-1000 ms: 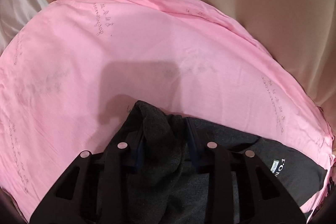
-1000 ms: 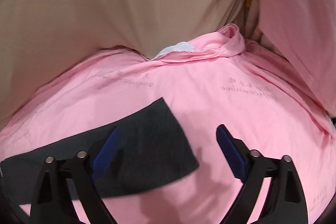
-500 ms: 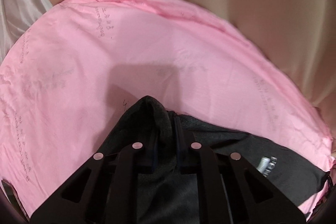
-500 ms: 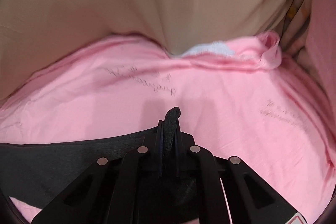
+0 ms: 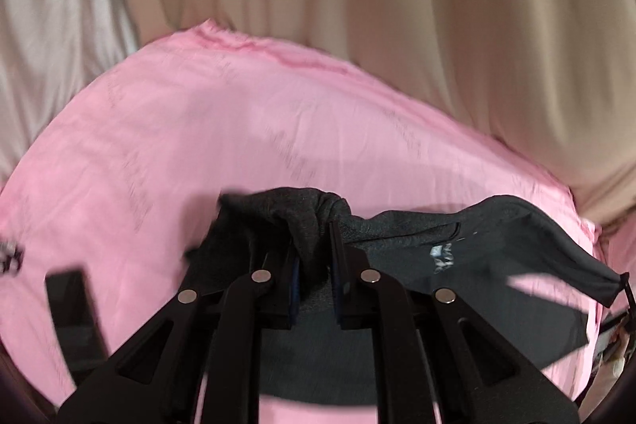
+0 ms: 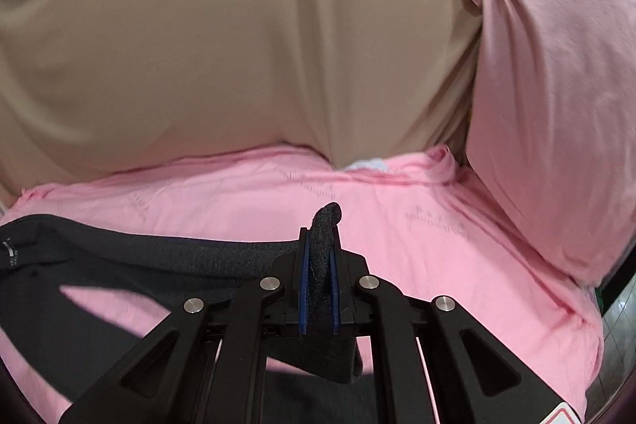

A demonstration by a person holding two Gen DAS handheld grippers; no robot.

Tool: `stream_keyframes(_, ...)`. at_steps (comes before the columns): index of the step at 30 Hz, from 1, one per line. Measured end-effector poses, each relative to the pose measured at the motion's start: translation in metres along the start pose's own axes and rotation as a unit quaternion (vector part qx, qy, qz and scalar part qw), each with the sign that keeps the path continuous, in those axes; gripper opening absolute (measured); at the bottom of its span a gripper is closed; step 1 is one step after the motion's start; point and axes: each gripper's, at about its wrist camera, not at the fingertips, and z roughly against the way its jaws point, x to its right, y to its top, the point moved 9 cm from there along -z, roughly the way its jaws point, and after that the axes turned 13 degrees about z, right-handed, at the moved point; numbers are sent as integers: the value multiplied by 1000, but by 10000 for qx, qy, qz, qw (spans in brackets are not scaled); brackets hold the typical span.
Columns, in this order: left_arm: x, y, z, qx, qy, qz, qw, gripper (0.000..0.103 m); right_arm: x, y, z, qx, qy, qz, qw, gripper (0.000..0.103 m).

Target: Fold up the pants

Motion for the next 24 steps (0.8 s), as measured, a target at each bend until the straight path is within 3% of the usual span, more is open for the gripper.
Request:
stream_keyframes(4, -29, -44, 2, -258, 188, 33, 9995, 13, -1, -54, -9, -402, -71, 47, 9992, 8)
stream_keyframes(7, -44, -67, -4, -325, 343, 19, 9989, 28, -3, -87, -16, -699, -166, 42, 9974, 10)
stream_keyframes(8, -49, -75, -2, -304, 362, 99, 9988, 41, -2, -94, -16, -733, -176, -25, 9972, 11)
stream_keyframes(9, -53, -79, 3, -203, 396, 182, 9988, 60, -2, -99, -12, -726, -191, -122, 9971, 13)
stream_keyframes(11, -60, -81, 19, 94, 361, 353, 9987, 85, -2, -102, 4, -589, -279, -316, 9974, 20)
stream_keyframes(14, -58, -80, 40, 322, -58, 751, 9966, 94, -6, -99, 37, -306, -498, -585, 9966, 30)
stream_keyframes(15, -56, -81, 40, 241, -231, 902, 9954, 95, -11, -98, 45, -217, -463, -656, 9965, 33)
stream_keyframes(18, -49, -94, 17, -485, -654, 1507, 9852, 95, -33, -94, 66, 11, -275, -762, 9967, 42)
stream_keyframes(21, -38, -106, -18, -1206, -1035, 2013, 9665, 92, -57, -96, 77, 51, -112, -659, 9978, 47)
stream_keyframes(22, -35, -106, -28, -1317, -1152, 2150, 9608, 89, -66, -97, 78, 21, -35, -615, 9981, 47)
stream_keyframes(24, -34, -101, -40, -1379, -1198, 2251, 9571, 61, -80, -100, 80, -21, 45, -560, 9984, 47)
